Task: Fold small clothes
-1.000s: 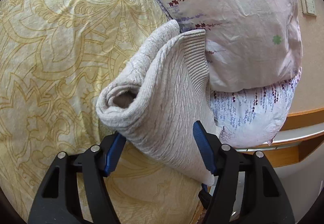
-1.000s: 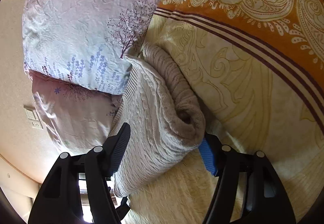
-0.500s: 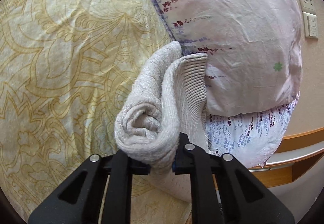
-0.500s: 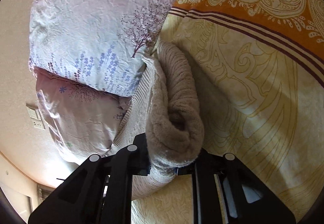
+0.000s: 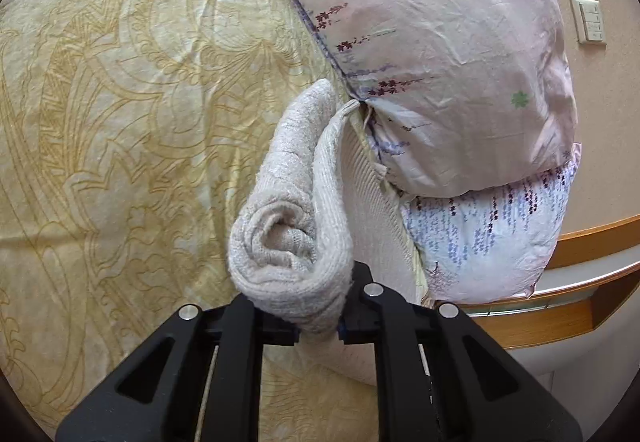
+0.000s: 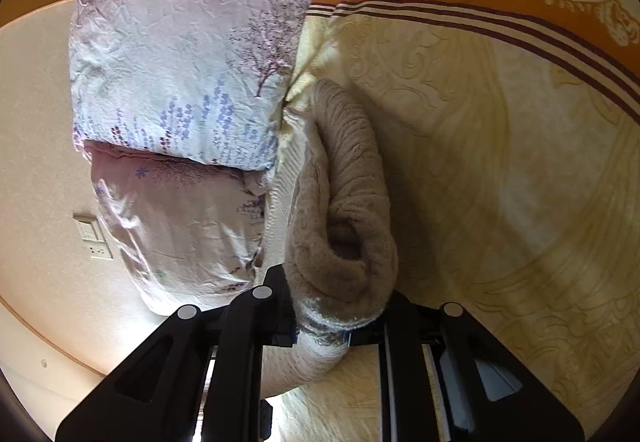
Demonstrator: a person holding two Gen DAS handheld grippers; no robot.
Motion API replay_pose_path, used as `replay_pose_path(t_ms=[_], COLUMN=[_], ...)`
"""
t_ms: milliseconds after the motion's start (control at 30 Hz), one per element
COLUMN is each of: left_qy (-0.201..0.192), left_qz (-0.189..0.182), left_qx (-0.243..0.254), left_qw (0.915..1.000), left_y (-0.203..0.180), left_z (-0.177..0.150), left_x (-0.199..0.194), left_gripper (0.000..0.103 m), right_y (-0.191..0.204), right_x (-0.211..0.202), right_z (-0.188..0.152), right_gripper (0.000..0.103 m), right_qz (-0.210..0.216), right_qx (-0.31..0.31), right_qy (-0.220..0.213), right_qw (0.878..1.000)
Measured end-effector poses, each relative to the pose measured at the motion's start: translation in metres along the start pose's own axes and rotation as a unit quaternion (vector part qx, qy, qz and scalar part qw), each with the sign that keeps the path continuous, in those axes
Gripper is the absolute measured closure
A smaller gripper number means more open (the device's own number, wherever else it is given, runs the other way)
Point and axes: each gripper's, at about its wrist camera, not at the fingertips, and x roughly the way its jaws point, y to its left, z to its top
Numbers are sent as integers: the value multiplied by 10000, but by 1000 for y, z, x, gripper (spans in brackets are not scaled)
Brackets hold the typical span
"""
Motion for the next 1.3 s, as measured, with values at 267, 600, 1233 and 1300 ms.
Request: replay_pose_path(t_ms=[267,600,1233,1300], left_qy=[64,188,1405,1458], left_qz=[392,501,898,756], left_qx=[-130,607,2566,2526], left_qw=[9991,9967,9520,9535], left_y=[26,7,-42,-40], left_z=[10,55,60,64], left_x=[-9,-14,58,59], left_gripper=[57,38,31,31], right_y=[12,107,130,130], right_x=[-22,42,146,146], right_z=[13,-15,-95,-94], right_gripper=[49,49,30,29], right_qz=[-1217,-1540,-2720,-2685], right_qx=[-757,-3496,-5558,-5547], right_qy=[-395,322,1008,1012], right_qw=[9889,9236,7791,7810])
